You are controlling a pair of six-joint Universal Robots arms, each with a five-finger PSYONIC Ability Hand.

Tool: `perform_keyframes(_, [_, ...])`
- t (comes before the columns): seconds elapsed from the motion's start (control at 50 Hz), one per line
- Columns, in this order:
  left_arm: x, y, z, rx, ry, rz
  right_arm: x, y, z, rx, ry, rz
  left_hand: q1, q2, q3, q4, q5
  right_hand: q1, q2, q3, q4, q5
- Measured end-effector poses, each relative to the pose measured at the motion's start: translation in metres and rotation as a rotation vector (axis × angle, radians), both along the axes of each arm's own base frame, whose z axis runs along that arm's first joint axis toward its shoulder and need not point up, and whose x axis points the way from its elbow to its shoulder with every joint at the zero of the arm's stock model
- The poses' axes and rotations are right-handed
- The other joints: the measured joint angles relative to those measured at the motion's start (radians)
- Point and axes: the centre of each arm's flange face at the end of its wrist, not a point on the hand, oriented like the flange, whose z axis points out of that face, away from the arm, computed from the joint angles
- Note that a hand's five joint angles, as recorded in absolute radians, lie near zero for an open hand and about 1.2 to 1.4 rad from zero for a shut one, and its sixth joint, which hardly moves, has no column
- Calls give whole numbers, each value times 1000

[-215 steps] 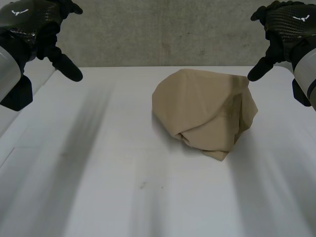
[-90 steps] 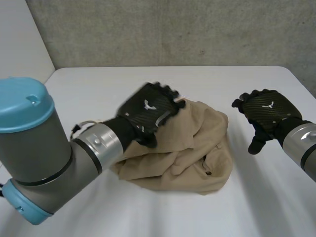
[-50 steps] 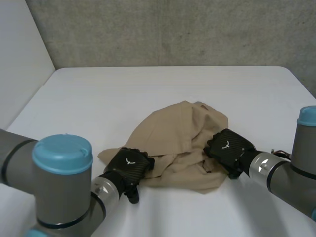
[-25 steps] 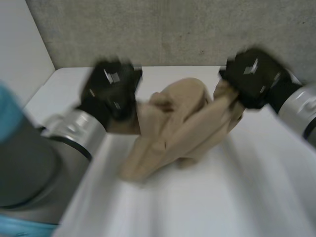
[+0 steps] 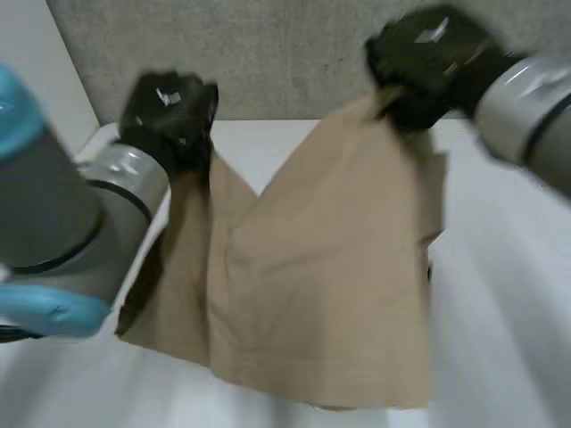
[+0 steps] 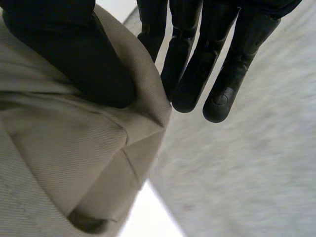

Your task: Fold the shorts.

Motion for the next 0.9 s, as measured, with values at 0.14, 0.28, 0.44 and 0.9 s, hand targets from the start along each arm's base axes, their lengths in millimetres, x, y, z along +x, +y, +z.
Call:
perform_keyframes(0.14, [1,-58,-68,128,-75,79,43,-12,-76,190,58,21,-13,-44,-41,-48,-15,0,0,0,0,0])
perform_keyframes(0.28, [23,-104,-92,157,-85,204,75,-10,-122,292,38,69,-630,-662,-642,-661,-611,-345,-406,-386,-403,-363])
perform_keyframes(0.44, [38,-95,-82,160,-80,292,68,-15,-106,269,-3,62,-799,-874,-866,-885,-841,-757,-943,-964,-959,-933])
perform_keyframes(0.9, [8,98,-75,464,55,-84,-10,-40,-115,367,256,-73,-796,-858,-861,-864,-806,-757,-943,-964,-959,-936])
